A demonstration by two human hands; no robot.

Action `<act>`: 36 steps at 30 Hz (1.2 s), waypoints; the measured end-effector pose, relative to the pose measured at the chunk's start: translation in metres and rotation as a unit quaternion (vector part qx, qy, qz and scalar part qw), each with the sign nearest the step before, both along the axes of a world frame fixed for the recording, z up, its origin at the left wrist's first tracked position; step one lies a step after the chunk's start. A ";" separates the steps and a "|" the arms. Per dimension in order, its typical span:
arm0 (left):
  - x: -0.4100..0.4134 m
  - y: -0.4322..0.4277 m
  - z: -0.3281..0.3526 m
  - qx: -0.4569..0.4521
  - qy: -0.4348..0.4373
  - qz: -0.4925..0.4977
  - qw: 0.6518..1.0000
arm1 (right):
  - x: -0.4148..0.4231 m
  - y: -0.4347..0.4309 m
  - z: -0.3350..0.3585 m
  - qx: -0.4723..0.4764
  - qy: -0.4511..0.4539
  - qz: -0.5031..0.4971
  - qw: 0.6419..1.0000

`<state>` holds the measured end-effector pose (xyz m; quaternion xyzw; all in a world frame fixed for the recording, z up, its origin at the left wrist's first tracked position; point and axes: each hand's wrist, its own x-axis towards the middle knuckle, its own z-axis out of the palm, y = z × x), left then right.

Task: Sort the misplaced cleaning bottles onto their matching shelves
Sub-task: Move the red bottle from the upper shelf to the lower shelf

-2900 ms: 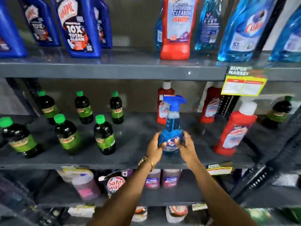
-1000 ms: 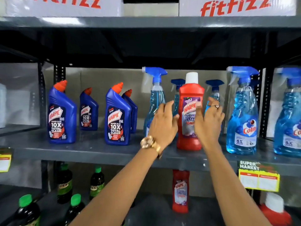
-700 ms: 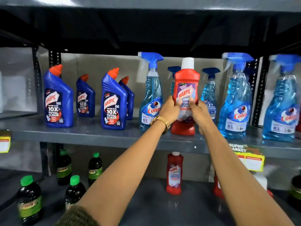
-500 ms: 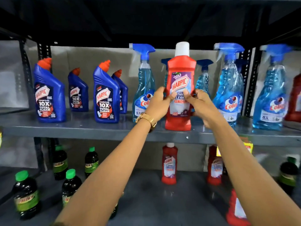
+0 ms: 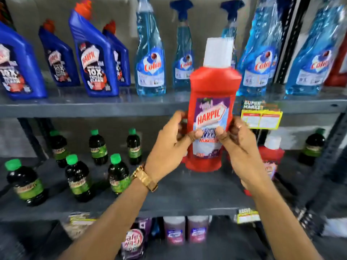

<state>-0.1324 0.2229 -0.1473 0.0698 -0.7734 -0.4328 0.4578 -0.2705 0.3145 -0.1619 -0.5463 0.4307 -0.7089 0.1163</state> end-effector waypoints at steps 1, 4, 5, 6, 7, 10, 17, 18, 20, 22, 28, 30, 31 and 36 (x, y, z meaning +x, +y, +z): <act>-0.001 -0.001 -0.023 0.023 -0.006 -0.006 1.000 | -0.002 0.000 -0.023 0.022 -0.015 0.008 1.000; -0.007 -0.010 -0.083 0.063 -0.028 0.002 0.998 | -0.012 -0.006 -0.080 0.063 -0.037 0.020 0.997; -0.011 -0.014 -0.101 0.081 -0.039 0.011 0.996 | -0.016 -0.010 -0.096 0.084 -0.054 0.026 0.995; -0.016 -0.019 -0.119 0.089 -0.051 0.022 0.994 | -0.021 -0.016 -0.111 0.106 -0.062 0.027 0.992; -0.020 -0.024 -0.133 0.100 -0.060 0.030 0.993 | -0.026 -0.022 -0.124 0.129 -0.068 0.030 0.989; -0.037 -0.045 -0.167 0.121 -0.097 0.069 0.985 | -0.040 -0.045 -0.155 0.186 -0.091 0.027 0.978; -0.064 -0.070 -0.211 0.145 -0.135 0.110 0.974 | -0.054 -0.078 -0.200 0.238 -0.159 0.005 0.958; -0.065 -0.071 -0.213 0.145 -0.134 0.114 0.974 | -0.055 -0.080 -0.201 0.241 -0.161 0.002 0.957; -0.067 -0.074 -0.213 0.140 -0.137 0.121 0.973 | -0.057 -0.083 -0.202 0.247 -0.159 -0.003 0.956; -0.068 -0.077 -0.215 0.131 -0.143 0.128 0.973 | -0.057 -0.086 -0.203 0.253 -0.155 -0.006 0.955; -0.068 -0.075 -0.219 0.130 -0.141 0.132 0.973 | -0.057 -0.085 -0.205 0.253 -0.151 -0.013 0.955; -0.068 -0.073 -0.218 0.134 -0.136 0.137 0.972 | -0.057 -0.085 -0.205 0.252 -0.159 -0.009 0.955; -0.068 -0.072 -0.218 0.137 -0.135 0.140 0.971 | -0.057 -0.085 -0.205 0.251 -0.164 -0.005 0.954; -0.066 -0.069 -0.219 0.169 -0.163 0.129 0.963 | -0.048 -0.080 -0.201 0.268 -0.169 -0.012 0.948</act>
